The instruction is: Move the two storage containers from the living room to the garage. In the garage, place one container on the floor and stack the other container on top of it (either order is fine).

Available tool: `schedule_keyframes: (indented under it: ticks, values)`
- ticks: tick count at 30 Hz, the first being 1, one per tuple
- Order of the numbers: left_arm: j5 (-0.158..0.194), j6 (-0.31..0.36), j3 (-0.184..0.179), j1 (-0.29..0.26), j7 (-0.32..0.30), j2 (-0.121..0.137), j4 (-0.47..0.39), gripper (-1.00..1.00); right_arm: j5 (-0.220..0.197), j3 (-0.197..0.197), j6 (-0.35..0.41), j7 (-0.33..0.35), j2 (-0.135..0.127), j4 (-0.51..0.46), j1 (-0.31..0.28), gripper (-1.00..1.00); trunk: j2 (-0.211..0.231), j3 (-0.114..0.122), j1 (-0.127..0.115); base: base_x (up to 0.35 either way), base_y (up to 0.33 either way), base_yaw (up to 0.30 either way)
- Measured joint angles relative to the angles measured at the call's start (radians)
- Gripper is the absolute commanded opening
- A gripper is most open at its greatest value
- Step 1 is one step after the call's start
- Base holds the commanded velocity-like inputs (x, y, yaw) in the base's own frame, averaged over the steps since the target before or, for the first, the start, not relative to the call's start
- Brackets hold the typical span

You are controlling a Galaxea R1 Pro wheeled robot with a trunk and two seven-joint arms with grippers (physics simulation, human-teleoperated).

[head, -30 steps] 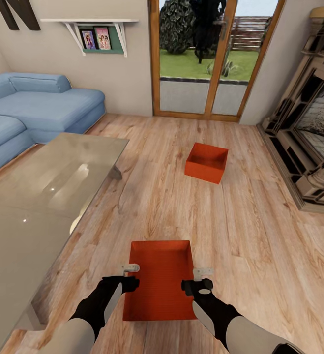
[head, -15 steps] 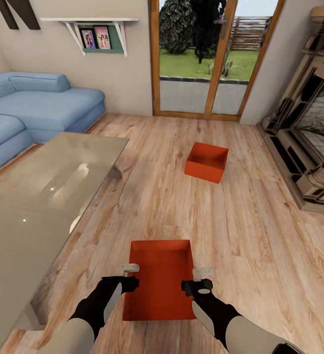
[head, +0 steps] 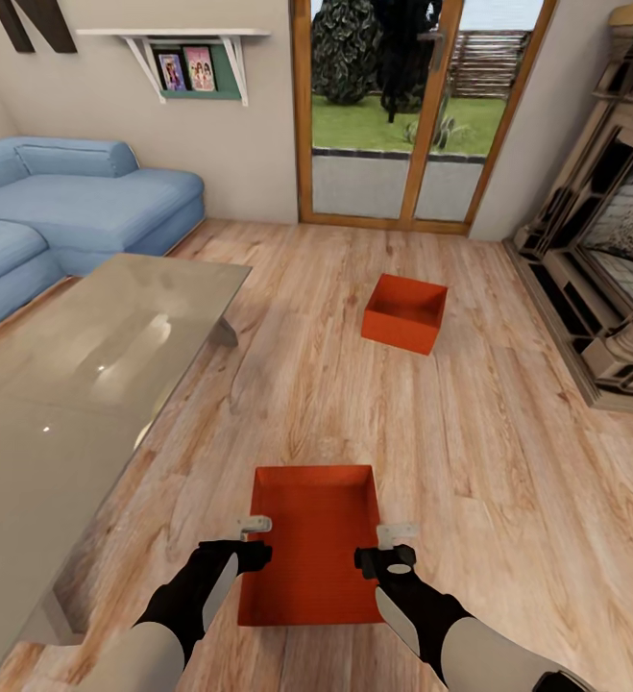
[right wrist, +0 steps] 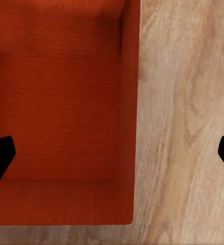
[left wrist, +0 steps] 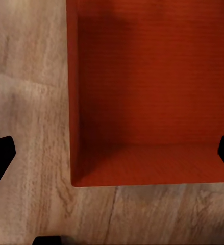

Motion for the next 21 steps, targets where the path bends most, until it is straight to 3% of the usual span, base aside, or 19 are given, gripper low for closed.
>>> schedule_keyframes:
  ticks: [10, 21]
  values:
    - [-0.001, -0.001, 0.0, 0.0, 0.001, 0.0, 0.003, 1.0, 0.001, 0.002, 0.0, -0.001, -0.004, 0.0, 0.0, 1.0, -0.07, -0.031, 0.038, 0.0, 0.0, 0.0]
    - [-0.006, -0.001, 0.0, 0.0, 0.005, 0.006, -0.03, 1.0, 0.0, 0.002, -0.006, -0.003, -0.023, 0.0, -0.001, 1.0, -0.07, -0.031, 0.038, 0.0, 0.0, 0.0]
